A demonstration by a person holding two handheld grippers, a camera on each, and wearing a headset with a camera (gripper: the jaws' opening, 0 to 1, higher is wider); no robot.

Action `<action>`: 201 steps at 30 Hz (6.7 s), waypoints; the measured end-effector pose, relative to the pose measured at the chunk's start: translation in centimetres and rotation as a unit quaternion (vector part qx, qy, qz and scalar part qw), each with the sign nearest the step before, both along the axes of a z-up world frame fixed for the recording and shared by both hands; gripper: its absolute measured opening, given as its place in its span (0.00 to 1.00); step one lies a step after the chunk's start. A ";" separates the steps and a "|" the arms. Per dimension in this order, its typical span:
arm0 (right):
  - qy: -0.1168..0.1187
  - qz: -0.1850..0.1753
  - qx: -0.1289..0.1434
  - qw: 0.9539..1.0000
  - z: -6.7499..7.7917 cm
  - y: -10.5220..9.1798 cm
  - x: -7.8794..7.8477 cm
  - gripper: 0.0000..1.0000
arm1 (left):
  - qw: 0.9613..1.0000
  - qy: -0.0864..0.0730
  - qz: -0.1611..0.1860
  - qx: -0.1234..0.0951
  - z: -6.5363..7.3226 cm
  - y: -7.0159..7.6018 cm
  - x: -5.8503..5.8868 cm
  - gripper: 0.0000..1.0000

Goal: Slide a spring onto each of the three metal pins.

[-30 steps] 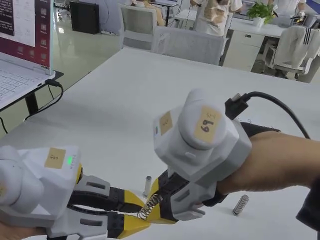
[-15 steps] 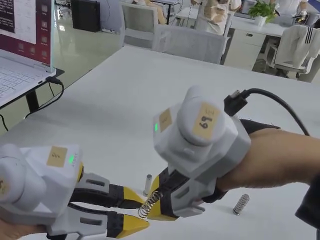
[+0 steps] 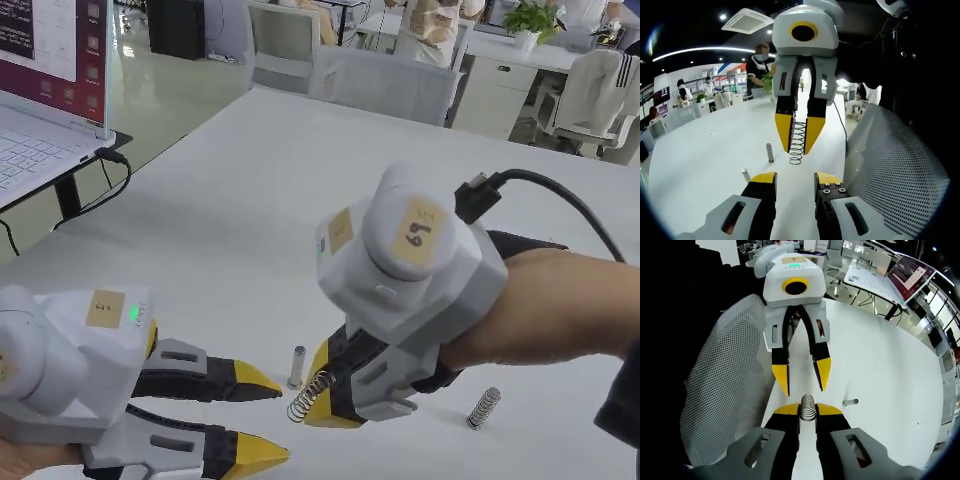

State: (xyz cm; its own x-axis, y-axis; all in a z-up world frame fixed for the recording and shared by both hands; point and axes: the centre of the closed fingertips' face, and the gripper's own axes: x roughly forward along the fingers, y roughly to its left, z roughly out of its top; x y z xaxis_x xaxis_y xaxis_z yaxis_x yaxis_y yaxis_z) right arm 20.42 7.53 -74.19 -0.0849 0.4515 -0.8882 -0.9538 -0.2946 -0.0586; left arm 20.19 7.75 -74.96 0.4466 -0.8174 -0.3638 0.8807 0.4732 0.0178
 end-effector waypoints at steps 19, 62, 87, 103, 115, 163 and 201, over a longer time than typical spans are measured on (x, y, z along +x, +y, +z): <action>-0.006 -0.029 -0.010 1.000 -0.4 -0.2 3.0 0.09 | 0.999 0.017 0.037 -0.009 -1.5 1.7 0.6 0.40; -0.046 -0.049 -0.061 0.996 -3.7 2.1 9.1 0.09 | 0.997 0.015 0.076 -0.025 -2.1 2.6 1.3 0.64; -0.037 -0.042 -0.085 0.995 -6.0 2.5 9.6 0.09 | 0.996 0.018 0.081 -0.027 -2.2 2.7 1.3 0.63; -0.041 -0.031 -0.121 0.991 -8.2 2.6 9.3 0.09 | 0.996 0.020 0.081 -0.029 -2.4 2.8 1.4 0.62; -0.038 -0.027 -0.133 0.990 -9.4 2.7 8.9 0.09 | 0.996 0.022 0.081 -0.030 -2.5 2.8 1.3 0.62; -0.022 -0.076 -0.103 0.991 -9.2 0.5 8.7 0.19 | 0.996 0.022 0.080 -0.028 -2.3 2.7 1.5 0.62; 0.009 -0.156 0.025 0.987 -5.4 -2.9 2.9 0.20 | 0.997 0.019 0.067 -0.024 -1.8 1.9 1.4 0.63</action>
State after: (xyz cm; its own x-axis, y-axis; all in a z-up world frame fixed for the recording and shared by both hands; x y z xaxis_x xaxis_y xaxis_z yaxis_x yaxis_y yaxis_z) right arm 23.37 4.60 -79.55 0.0491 0.5016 -0.8637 -0.9988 0.0164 -0.0472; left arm 21.63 9.68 -76.77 0.5394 -0.7681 -0.3450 0.8090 0.5864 -0.0406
